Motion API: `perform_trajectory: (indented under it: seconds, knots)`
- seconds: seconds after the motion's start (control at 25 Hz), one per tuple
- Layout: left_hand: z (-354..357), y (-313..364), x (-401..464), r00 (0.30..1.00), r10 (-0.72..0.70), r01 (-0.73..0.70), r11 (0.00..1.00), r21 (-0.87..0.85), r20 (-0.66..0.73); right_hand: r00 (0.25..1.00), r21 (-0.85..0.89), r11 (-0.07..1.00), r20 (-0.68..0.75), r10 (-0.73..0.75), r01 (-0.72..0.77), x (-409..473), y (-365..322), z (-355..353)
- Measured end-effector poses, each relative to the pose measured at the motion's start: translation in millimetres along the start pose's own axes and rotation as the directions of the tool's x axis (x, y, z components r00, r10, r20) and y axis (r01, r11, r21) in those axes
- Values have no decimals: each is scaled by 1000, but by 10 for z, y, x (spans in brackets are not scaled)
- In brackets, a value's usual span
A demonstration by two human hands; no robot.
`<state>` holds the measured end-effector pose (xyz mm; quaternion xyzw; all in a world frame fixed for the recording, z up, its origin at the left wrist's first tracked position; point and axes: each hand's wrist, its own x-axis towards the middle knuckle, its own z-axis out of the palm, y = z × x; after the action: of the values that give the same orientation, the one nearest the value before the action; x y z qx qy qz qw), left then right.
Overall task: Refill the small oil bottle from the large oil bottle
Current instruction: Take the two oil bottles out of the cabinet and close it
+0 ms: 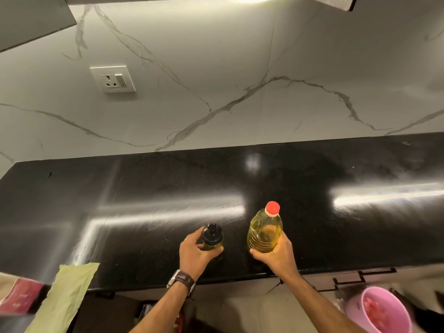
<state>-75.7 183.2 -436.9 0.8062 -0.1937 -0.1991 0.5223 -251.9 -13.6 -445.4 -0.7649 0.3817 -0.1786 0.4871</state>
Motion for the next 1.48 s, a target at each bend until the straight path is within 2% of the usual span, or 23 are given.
perform_trajectory:
  seconds: [0.4,0.72,0.88,0.96,1.04,1.12,1.2,1.28,1.4,1.48]
  knots:
    - [93,-160,43,999,-13,13,1000,-9,49,997,35,999,65,29,-32,102,60,-21]
    - [140,-156,48,998,4,-13,992,123,70,990,-1,1000,136,-21,21,31,86,-195]
    - [81,-118,-79,993,-49,30,983,179,103,995,6,998,78,-65,65,-170,93,-351]
    - [31,-132,-263,991,-115,105,985,138,63,994,23,994,32,-108,107,-301,115,-458]
    - [-34,-171,-500,991,-134,133,990,48,16,978,32,980,-77,-194,196,-433,90,-559]
    - [-127,-218,-672,985,-166,164,986,-39,-53,928,-21,953,-224,-299,302,-529,10,-632]
    - [-294,-210,-779,969,-213,196,971,-136,-127,829,-101,899,-355,-432,426,-603,-213,-621]
    - [-457,-110,-830,952,-224,172,956,-240,-210,740,-122,835,-408,-535,537,-706,-598,-573]
    - [-819,295,-967,906,-98,-51,940,-337,-412,666,-103,748,-387,-638,656,-982,-1385,-456]
    - [-1114,670,-1078,856,-13,-215,900,-379,-518,571,-84,642,-379,-728,762,-1179,-1845,-403]
